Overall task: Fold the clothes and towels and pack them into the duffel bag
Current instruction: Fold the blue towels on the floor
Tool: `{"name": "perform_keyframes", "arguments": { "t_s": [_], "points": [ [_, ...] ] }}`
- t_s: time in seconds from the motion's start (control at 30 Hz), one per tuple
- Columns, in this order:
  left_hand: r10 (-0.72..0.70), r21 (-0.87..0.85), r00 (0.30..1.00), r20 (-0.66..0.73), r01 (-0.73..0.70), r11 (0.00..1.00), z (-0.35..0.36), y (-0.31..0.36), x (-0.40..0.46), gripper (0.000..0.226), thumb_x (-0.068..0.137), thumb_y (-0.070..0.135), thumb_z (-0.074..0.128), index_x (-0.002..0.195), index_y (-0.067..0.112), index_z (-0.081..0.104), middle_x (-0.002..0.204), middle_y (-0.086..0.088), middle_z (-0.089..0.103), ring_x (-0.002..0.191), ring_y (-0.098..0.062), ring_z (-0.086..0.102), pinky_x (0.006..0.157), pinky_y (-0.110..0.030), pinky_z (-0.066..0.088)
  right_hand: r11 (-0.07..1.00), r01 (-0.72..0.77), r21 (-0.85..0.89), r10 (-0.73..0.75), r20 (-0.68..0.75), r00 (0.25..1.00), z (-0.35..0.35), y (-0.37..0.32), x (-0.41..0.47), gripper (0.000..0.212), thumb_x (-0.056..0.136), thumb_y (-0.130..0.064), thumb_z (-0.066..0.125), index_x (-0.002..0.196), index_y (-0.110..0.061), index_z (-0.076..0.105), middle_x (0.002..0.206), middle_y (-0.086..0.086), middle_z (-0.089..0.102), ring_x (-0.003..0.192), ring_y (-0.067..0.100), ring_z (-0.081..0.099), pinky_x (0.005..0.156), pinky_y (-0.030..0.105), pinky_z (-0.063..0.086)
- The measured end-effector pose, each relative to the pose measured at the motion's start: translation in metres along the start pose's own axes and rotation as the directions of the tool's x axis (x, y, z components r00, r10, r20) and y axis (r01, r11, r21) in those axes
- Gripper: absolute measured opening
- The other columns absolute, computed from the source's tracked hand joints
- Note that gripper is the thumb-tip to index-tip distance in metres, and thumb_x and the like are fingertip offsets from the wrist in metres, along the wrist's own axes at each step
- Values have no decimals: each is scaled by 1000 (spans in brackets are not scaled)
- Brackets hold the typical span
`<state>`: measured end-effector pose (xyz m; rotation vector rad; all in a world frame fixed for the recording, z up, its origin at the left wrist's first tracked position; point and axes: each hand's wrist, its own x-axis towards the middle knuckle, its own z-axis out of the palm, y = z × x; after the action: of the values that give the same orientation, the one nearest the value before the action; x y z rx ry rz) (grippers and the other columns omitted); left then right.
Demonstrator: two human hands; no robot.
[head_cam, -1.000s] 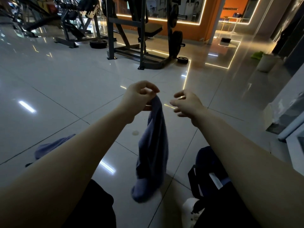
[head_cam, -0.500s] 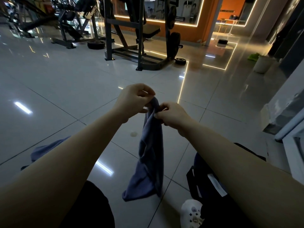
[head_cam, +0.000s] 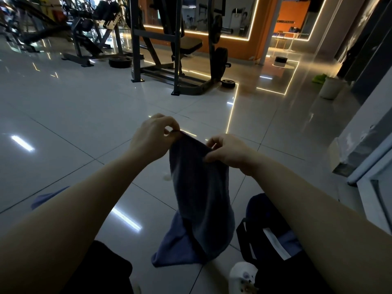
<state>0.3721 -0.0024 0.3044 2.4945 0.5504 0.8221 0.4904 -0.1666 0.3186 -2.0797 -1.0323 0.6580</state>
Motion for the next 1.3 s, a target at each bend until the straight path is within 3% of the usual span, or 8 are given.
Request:
{"name": "perform_keyframes", "arguments": {
  "t_s": [0.33, 0.47, 0.67, 0.77, 0.83, 1.1, 1.23, 1.3],
  "points": [
    [-306, -6, 949, -75, 306, 952, -18, -49, -5, 10, 90, 32, 63, 86, 24, 59, 90, -4, 67, 81, -26, 63, 76, -41, 52, 977, -125, -171, 122, -30, 992, -33, 36, -2, 16, 84, -11, 68, 97, -16, 60, 92, 1, 57, 93, 19, 57, 77, 28, 49],
    [-378, 23, 923, -72, 380, 925, -24, -68, -11, 13, 89, 36, 63, 88, 24, 60, 93, -8, 69, 81, -29, 65, 78, -48, 55, 982, -155, -106, 147, -83, 986, -49, 49, -7, 11, 84, -13, 69, 90, -17, 61, 91, 3, 60, 82, 15, 56, 63, 23, 45],
    [-375, 71, 925, -62, 379, 923, -23, -76, -12, 22, 88, 43, 63, 89, 21, 62, 88, -5, 69, 81, -27, 64, 74, -41, 52, 988, -151, -32, 138, -253, 957, -67, 64, -12, 10, 84, -12, 70, 86, -12, 60, 86, 6, 59, 74, 15, 53, 57, 24, 40],
    [-275, 84, 940, -203, 297, 951, -24, -66, -11, 28, 87, 42, 65, 89, 14, 65, 81, -4, 65, 77, -25, 61, 70, -35, 44, 995, -93, -22, 73, -438, 896, -71, 63, -10, 14, 83, -13, 72, 79, -16, 58, 81, 4, 57, 68, 15, 50, 56, 23, 37],
    [-236, 21, 938, -255, 249, 968, -24, -59, -8, 25, 87, 38, 65, 89, 13, 64, 80, -6, 66, 73, -26, 63, 72, -37, 49, 998, -47, 45, 64, -510, 858, -72, 61, -9, 14, 84, -11, 70, 80, -15, 57, 78, 6, 57, 62, 15, 50, 52, 24, 38],
    [-362, -133, 932, 4, 359, 924, -13, -61, -11, 6, 88, 17, 68, 90, 12, 66, 82, -9, 68, 67, -22, 68, 70, -40, 59, 900, 40, 435, 234, -558, 796, -72, 61, -9, 9, 91, -4, 60, 88, -11, 55, 87, 9, 60, 53, 16, 66, 47, 24, 54],
    [-585, -672, 810, 40, 455, 584, -14, -43, -1, 9, 93, 19, 61, 89, 11, 58, 92, -12, 65, 77, -22, 67, 58, -29, 57, 845, 161, 511, 209, -592, 779, -71, 52, -4, 7, 94, -10, 58, 92, -14, 52, 98, 7, 58, 76, 25, 69, 55, 29, 58],
    [-611, -763, 785, 106, 457, 456, -12, -37, 5, 12, 93, 21, 60, 89, 10, 56, 90, -11, 64, 77, -24, 67, 56, -28, 59, 850, 159, 502, 210, -601, 771, -69, 53, 0, 9, 92, -11, 62, 88, -15, 54, 99, 8, 59, 86, 27, 67, 63, 31, 59]
  ]
}}
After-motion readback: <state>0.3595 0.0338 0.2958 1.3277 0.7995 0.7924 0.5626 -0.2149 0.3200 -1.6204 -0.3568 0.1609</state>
